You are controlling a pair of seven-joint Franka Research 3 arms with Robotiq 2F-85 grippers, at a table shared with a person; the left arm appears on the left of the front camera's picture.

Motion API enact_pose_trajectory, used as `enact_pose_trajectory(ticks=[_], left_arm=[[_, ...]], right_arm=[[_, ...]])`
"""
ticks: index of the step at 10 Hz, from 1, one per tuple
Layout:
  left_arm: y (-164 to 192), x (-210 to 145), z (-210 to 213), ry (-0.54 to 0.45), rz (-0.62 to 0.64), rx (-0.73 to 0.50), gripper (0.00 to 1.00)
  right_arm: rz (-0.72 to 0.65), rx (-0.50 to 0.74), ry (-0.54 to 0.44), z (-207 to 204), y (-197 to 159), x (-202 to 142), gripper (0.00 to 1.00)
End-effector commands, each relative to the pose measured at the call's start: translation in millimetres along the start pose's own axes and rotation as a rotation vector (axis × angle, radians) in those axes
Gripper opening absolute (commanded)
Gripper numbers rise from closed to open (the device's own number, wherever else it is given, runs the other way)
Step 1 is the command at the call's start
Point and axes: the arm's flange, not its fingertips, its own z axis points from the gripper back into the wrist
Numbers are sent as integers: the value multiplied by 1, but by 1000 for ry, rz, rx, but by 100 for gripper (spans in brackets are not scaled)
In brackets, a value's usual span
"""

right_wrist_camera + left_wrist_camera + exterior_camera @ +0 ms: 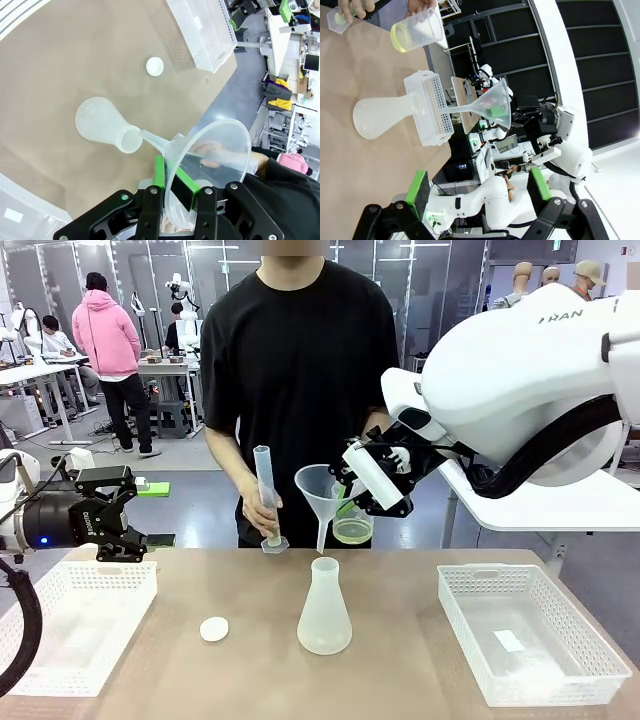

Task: Prepare the solutions needed for the experiment.
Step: Pick up the Plastic Funnel and insert it into the Big flask.

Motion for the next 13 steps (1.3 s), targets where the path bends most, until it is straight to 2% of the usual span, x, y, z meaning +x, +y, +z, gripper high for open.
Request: enact_pose_trajectory(ticks=[1,3,8,11,13], left_arm=[[-3,0,-2,-7,13,-19,100],[-3,0,-2,-7,13,-19,100],[-3,0,-2,-7,13,-19,100],[-3,0,-2,-7,13,-19,100],[-3,0,-2,-7,13,-19,100]], right_arm=[[-4,-7,-10,4,2,0,6],[-18,43,6,-7,2,-10,6],[-55,30,13,-25,5,-31,6],[-74,8,-20,-34,4,-35,6],[-87,35,-1,-43,4,-36,6]])
